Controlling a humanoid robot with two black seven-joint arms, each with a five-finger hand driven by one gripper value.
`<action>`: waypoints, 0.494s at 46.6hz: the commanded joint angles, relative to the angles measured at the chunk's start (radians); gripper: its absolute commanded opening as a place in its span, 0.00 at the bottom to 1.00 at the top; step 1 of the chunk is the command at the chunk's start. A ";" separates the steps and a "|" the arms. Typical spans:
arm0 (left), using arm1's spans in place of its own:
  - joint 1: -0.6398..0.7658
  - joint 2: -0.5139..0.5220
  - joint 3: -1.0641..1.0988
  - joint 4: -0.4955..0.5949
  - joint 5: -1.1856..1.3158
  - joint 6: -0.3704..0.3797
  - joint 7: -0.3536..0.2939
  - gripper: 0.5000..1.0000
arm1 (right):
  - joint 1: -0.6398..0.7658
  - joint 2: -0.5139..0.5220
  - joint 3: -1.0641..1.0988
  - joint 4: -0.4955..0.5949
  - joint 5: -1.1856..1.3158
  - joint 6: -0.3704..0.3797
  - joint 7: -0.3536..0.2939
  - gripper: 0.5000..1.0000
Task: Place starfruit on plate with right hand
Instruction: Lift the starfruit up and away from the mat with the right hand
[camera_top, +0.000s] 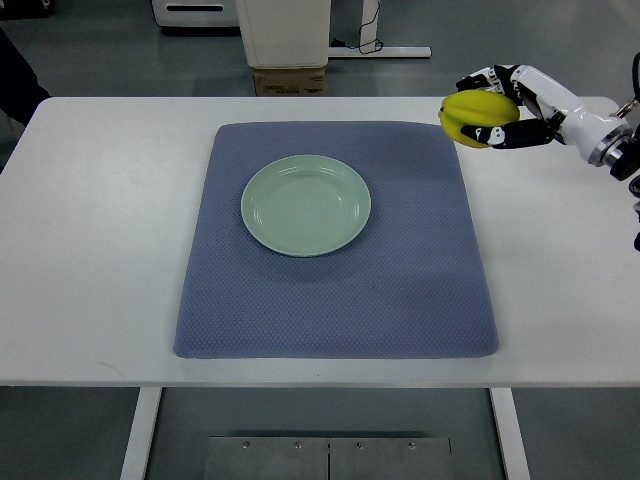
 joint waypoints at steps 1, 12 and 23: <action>0.000 0.000 0.001 0.000 0.000 0.000 0.000 1.00 | 0.001 0.001 0.000 0.001 0.000 0.000 -0.005 0.00; 0.000 0.000 0.001 0.000 0.000 0.000 0.000 1.00 | 0.041 0.021 -0.001 0.018 0.041 0.003 -0.009 0.00; 0.000 0.000 -0.001 0.000 0.000 0.000 0.000 1.00 | 0.076 0.111 -0.003 0.013 0.074 0.005 -0.025 0.00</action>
